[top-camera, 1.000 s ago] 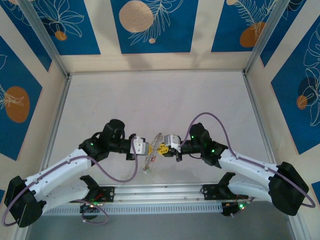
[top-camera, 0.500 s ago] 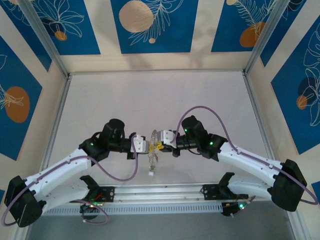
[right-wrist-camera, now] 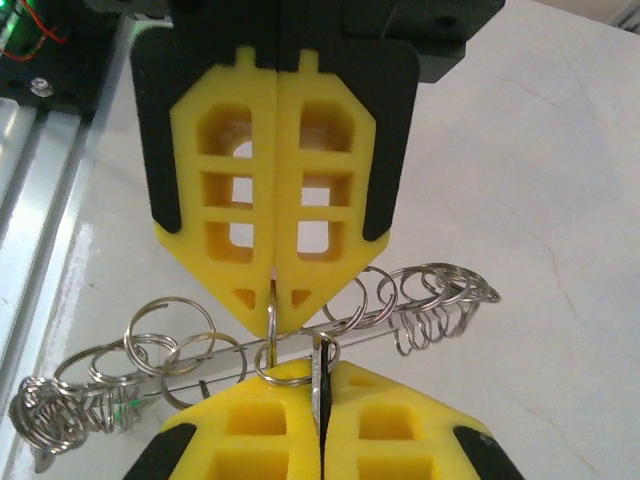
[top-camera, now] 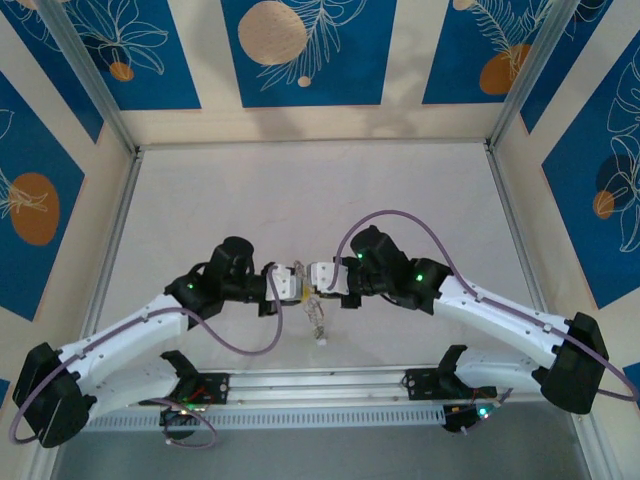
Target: Put the keys on the keyring
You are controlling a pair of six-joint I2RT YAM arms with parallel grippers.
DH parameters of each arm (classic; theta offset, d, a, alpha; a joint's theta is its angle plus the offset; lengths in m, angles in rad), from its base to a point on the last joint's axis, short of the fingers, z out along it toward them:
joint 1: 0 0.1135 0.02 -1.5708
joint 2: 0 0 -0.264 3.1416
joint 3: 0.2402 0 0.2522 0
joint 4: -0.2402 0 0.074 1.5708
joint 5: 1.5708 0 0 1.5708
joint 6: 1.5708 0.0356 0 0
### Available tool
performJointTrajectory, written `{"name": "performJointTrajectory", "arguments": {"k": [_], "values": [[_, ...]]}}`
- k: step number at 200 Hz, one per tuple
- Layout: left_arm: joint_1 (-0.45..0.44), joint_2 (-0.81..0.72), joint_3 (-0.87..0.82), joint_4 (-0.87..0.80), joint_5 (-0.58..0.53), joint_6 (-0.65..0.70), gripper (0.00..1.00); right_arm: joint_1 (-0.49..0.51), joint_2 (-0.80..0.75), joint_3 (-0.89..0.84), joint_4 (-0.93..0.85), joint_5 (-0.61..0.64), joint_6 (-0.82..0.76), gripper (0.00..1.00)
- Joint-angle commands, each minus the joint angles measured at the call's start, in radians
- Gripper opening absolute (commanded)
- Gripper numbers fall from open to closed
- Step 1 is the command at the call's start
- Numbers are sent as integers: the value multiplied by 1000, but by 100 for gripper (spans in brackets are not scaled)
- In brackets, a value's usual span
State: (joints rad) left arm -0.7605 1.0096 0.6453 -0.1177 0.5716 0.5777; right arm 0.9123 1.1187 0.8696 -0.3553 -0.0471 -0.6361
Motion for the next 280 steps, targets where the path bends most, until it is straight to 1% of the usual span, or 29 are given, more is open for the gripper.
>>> {"name": "performJointTrajectory", "arguments": {"k": [1, 5, 13, 27, 56, 73, 86, 91, 101, 122, 141, 158, 170, 175, 182, 191, 206, 225, 253, 280], "values": [[-10, 12, -36, 90, -8, -66, 0, 20, 3, 37, 3, 115, -65, 0], [-10, 13, -43, 110, -11, -75, 0, 24, 3, 36, 8, 128, -75, 0], [-11, 15, -53, 137, -21, -87, 9, 29, 4, 38, 10, 154, -95, 0], [-10, 15, -56, 148, -41, -103, 18, 29, 6, 47, -4, 192, -126, 0], [-9, 17, -67, 155, -116, -112, 30, 24, 28, 88, -72, 261, -232, 0], [-5, 7, -75, 169, -179, -136, 33, 13, 48, 117, -108, 308, -289, 0], [-2, -11, -100, 204, -234, -167, 36, 8, 68, 138, -131, 347, -339, 0], [0, -20, -112, 221, -257, -179, 40, 7, 75, 146, -142, 365, -362, 0], [7, -40, -134, 253, -302, -207, 43, 5, 86, 161, -159, 404, -405, 0], [20, -86, -167, 296, -441, -283, 52, -14, 104, 190, -199, 466, -499, 0], [40, -102, -182, 301, -554, -337, 64, -34, 115, 209, -228, 514, -581, 0], [66, -92, -173, 271, -621, -387, 70, -55, 116, 219, -240, 538, -638, 0], [87, -86, -171, 259, -666, -434, 79, -72, 120, 225, -248, 542, -674, 0], [97, -86, -176, 261, -681, -452, 85, -79, 124, 230, -255, 545, -688, 0], [110, -85, -185, 272, -700, -477, 90, -88, 128, 237, -265, 553, -707, 0], [131, -88, -196, 287, -733, -514, 100, -96, 137, 242, -276, 561, -729, 0], [162, -98, -217, 306, -781, -570, 100, -112, 147, 248, -289, 579, -768, 0], [185, -114, -257, 346, -841, -606, 100, -133, 151, 250, -285, 602, -826, 0], [209, -111, -262, 321, -926, -615, 100, -153, 147, 256, -253, 625, -925, 0], [216, -115, -259, 319, -949, -619, 100, -156, 140, 242, -199, 631, -994, 0]]}}
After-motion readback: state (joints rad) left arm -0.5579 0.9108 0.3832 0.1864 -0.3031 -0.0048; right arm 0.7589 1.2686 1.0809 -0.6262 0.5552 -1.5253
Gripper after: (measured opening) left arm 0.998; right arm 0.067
